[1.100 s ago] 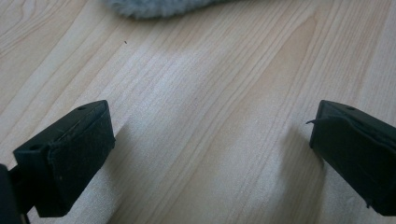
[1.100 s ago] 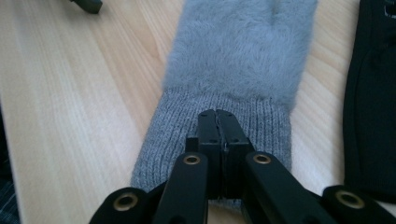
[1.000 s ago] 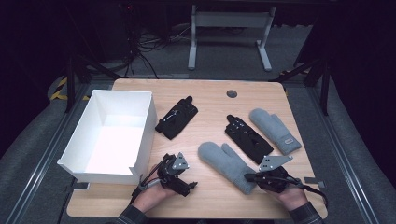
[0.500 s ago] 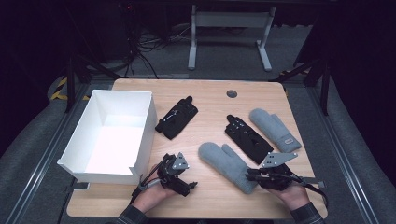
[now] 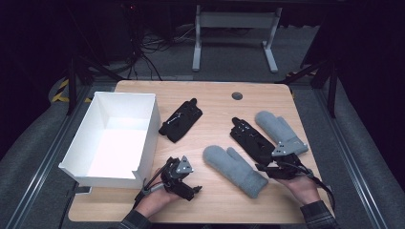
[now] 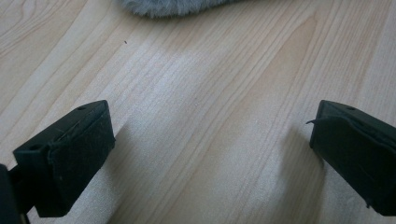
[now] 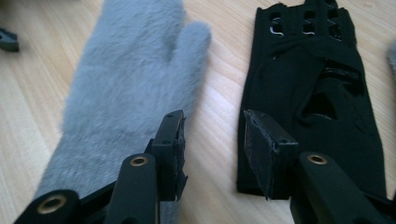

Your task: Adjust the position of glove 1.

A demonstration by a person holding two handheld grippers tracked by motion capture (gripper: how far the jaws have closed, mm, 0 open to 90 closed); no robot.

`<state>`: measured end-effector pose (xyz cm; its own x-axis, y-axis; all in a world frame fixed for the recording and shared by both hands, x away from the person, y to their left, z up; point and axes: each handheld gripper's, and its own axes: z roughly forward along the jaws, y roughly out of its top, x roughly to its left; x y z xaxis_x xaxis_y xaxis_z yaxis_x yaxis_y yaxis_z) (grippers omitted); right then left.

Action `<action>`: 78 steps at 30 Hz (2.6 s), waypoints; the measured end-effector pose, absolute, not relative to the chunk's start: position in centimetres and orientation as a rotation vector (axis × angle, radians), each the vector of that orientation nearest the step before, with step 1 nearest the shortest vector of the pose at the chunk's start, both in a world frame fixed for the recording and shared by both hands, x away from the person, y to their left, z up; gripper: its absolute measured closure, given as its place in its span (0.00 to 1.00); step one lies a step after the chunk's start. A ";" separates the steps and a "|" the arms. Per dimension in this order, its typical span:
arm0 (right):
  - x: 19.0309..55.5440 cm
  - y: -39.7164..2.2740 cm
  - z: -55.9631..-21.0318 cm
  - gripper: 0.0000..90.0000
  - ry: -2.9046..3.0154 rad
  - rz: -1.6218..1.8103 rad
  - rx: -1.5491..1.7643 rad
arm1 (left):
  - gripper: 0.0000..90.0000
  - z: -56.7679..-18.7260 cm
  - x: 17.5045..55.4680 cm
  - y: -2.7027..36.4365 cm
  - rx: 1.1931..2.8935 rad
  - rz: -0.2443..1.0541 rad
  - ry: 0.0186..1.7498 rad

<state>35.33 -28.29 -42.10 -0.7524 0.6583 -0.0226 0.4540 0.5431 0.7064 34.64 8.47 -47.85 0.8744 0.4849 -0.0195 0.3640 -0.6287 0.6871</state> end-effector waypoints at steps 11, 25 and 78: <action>38.3 -31.0 -41.8 0.64 2.434 1.036 1.030 | 0.00 -47.9 34.6 8.5 2.316 0.216 0.609; 42.1 -35.3 -40.9 0.61 2.241 1.033 1.187 | 0.00 -47.9 34.6 8.5 2.316 0.216 0.608; 43.7 -37.8 -41.9 0.92 2.206 1.034 1.260 | 0.00 -47.9 34.6 8.5 2.314 0.215 0.618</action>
<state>43.72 -37.77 -41.93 -0.5157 0.8565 0.0204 0.5636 0.3212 0.7611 34.56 8.46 -47.86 0.8710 0.4907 -0.0233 0.3706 -0.6253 0.6868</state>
